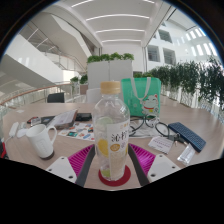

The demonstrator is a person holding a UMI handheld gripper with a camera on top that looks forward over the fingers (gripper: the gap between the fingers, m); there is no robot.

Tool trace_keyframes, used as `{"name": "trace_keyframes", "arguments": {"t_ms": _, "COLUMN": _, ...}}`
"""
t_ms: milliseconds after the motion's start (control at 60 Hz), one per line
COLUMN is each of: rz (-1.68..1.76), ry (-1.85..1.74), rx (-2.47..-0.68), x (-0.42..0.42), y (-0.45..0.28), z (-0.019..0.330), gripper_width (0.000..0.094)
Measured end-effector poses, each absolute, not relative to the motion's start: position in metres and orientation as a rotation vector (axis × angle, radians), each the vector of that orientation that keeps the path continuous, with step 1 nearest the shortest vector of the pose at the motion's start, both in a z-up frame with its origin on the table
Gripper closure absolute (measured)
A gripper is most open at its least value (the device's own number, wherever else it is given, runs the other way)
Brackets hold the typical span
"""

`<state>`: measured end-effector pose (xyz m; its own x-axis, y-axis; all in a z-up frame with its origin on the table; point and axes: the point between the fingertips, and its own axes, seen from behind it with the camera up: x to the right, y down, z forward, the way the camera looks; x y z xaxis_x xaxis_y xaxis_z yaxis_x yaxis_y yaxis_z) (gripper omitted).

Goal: Pour water

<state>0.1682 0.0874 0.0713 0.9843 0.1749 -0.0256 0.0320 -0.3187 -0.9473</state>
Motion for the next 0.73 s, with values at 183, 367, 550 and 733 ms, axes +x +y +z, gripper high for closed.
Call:
{"name": "trace_keyframes", "arguments": {"t_ms": 183, "rz": 0.123, "ry": -0.132, "rx": -1.949, "x": 0.169, "y": 0.003, "z": 0.11, "gripper_width": 0.0093}}
{"name": "trace_keyframes", "arguments": {"t_ms": 367, "rz": 0.072, "ry": -0.028, "rx": -1.951, "x": 0.154, "y": -0.104, "z": 0.171, "gripper_width": 0.0092}}
{"name": "trace_keyframes", "arguments": {"t_ms": 550, "rz": 0.128, "ry": 0.073, "rx": -1.945, "x": 0.103, "y": -0.204, "z": 0.219, "gripper_width": 0.0095}}
{"name": "trace_keyframes", "arguments": {"t_ms": 733, "rz": 0.071, "ry": 0.017, "rx": -1.951, "x": 0.076, "y": -0.265, "z": 0.253, "gripper_width": 0.0095}}
